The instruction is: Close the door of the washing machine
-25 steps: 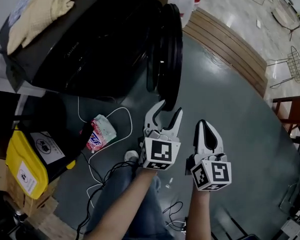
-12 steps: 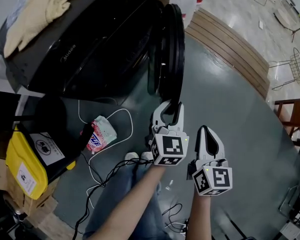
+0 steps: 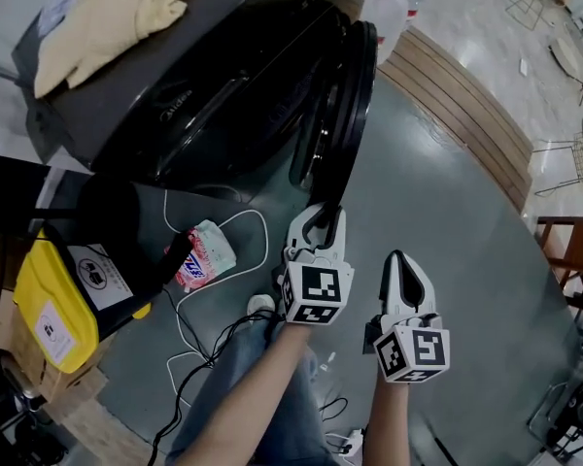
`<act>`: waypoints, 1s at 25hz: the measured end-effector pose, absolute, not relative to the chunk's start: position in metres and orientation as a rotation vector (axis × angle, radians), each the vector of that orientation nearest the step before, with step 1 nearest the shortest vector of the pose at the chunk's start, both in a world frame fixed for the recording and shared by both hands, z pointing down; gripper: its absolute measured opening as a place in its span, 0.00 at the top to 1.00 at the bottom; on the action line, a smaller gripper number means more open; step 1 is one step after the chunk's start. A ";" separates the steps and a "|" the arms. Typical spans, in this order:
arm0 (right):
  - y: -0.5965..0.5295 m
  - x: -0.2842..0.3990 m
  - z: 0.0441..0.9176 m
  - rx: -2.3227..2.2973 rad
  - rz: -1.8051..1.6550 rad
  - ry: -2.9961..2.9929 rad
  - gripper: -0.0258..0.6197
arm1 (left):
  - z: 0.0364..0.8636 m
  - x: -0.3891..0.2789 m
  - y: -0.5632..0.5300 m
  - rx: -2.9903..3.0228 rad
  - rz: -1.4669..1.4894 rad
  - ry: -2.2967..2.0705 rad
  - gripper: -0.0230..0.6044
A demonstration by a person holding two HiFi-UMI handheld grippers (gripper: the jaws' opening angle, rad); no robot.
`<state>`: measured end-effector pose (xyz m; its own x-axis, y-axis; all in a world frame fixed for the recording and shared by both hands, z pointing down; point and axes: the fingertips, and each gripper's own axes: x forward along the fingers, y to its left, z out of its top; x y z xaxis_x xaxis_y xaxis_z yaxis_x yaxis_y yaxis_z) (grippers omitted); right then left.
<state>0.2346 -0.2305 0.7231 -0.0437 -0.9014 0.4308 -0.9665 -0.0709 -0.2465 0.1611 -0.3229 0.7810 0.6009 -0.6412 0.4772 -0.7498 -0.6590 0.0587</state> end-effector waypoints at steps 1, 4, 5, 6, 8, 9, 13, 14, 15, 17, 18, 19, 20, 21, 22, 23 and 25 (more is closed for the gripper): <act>-0.235 0.230 0.722 2.064 0.750 -2.056 0.94 | 0.781 0.150 -0.328 2.561 0.623 -1.152 0.85; -0.252 0.213 0.718 2.021 0.752 -2.092 0.94 | 0.781 0.117 -0.346 2.522 0.644 -1.185 0.86; -0.260 0.206 0.718 2.005 0.752 -2.107 0.94 | 0.781 0.106 -0.354 2.512 0.654 -1.195 0.86; -0.267 0.199 0.717 1.988 0.753 -2.122 0.94 | 0.781 0.095 -0.362 2.506 0.664 -1.204 0.86; -0.282 0.184 0.714 1.952 0.752 -2.153 0.94 | 0.781 0.074 -0.376 2.501 0.685 -1.217 0.86; -0.288 0.177 0.713 1.933 0.751 -2.169 0.94 | 0.781 0.065 -0.383 2.499 0.693 -1.225 0.86; -0.313 0.153 0.715 1.871 0.750 -2.215 0.94 | 0.780 0.032 -0.414 2.474 0.707 -1.271 0.86; -0.317 0.149 0.717 1.862 0.751 -2.220 0.94 | 0.779 0.026 -0.419 2.474 0.711 -1.276 0.85; -0.320 0.145 0.718 1.854 0.753 -2.224 0.94 | 0.779 0.023 -0.423 2.480 0.717 -1.274 0.85; -0.326 0.138 0.722 1.839 0.757 -2.226 0.94 | 0.778 0.021 -0.425 2.503 0.729 -1.258 0.85; -0.327 0.136 0.724 1.831 0.760 -2.225 0.94 | 0.779 0.021 -0.425 2.509 0.726 -1.250 0.85; -0.329 0.134 0.725 1.824 0.763 -2.223 0.94 | 0.778 0.021 -0.425 2.509 0.716 -1.245 0.85; -0.331 0.132 0.725 1.818 0.764 -2.224 0.94 | 0.778 0.021 -0.425 2.505 0.704 -1.242 0.85; -0.333 0.131 0.725 1.815 0.763 -2.225 0.94 | 0.777 0.020 -0.426 2.500 0.694 -1.241 0.85; -0.335 0.131 0.725 1.815 0.760 -2.225 0.94 | 0.777 0.019 -0.427 2.494 0.687 -1.241 0.85; -0.337 0.132 0.725 1.816 0.758 -2.224 0.94 | 0.777 0.018 -0.429 2.492 0.684 -1.239 0.85; -0.339 0.133 0.726 1.819 0.755 -2.221 0.94 | 0.777 0.018 -0.431 2.500 0.680 -1.234 0.85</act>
